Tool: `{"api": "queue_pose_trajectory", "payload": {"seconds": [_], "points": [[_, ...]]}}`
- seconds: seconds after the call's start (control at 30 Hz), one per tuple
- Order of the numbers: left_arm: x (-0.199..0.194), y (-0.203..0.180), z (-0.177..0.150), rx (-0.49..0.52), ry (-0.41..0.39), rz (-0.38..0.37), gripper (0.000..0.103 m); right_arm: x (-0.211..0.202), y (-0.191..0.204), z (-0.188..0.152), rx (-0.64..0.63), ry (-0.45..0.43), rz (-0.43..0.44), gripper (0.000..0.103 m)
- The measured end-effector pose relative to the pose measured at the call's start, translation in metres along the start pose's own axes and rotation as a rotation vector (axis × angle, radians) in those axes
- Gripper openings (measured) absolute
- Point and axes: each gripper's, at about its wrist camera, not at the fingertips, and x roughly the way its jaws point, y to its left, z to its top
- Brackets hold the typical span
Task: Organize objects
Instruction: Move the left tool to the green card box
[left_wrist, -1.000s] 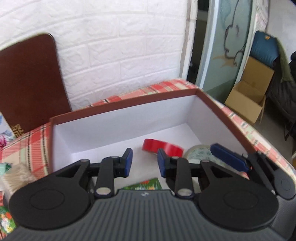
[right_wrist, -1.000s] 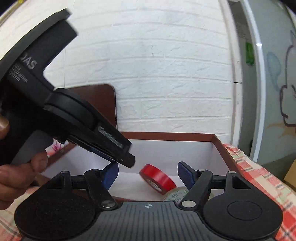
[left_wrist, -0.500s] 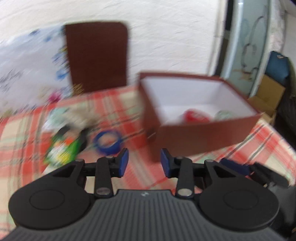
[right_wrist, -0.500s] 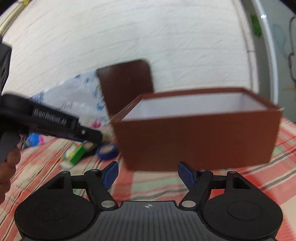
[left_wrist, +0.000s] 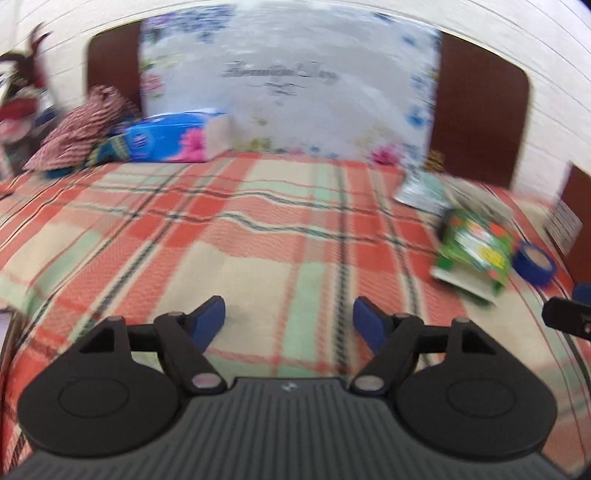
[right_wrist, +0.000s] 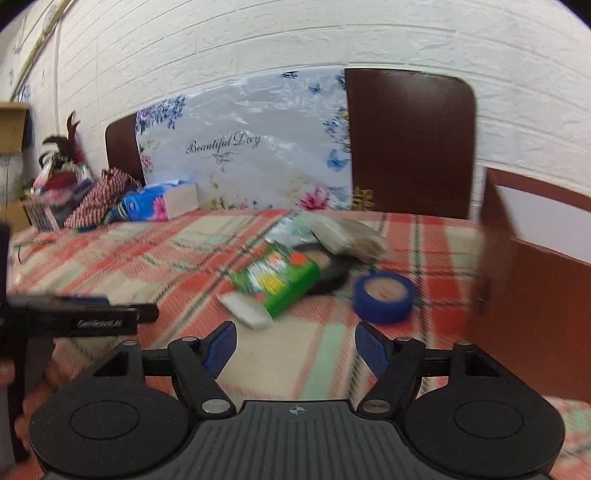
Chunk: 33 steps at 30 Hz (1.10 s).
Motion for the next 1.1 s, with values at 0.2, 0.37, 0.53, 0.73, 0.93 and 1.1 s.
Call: {"api": "queue_pose_trajectory", "payload": {"seconds": [0.2,0.37,0.53,0.73,0.93,1.1], "points": [[0.001,0.000,0.004,-0.022,-0.010,-0.020,0.078,0.072,-0.027,0.015,0.289,0.082,0.124,0.072],[0.003,0.000,-0.004,-0.020,-0.010,-0.026,0.082,0.078,-0.052,0.005,0.475,0.105,0.249,0.023],[0.003,0.000,-0.004,-0.018,-0.009,-0.025,0.082,0.033,-0.053,-0.015,0.519,0.142,0.265,0.019],[0.003,-0.001,-0.003,-0.001,0.000,-0.041,0.089,-0.065,-0.068,-0.061,0.610,0.129,0.281,0.026],[-0.014,-0.020,-0.005,0.091,0.084,-0.037,0.089,-0.151,-0.055,-0.075,0.347,0.013,-0.119,0.090],[-0.053,-0.060,-0.006,0.094,0.240,-0.297,0.075,-0.148,-0.028,-0.075,0.123,0.007,-0.060,0.094]]}}
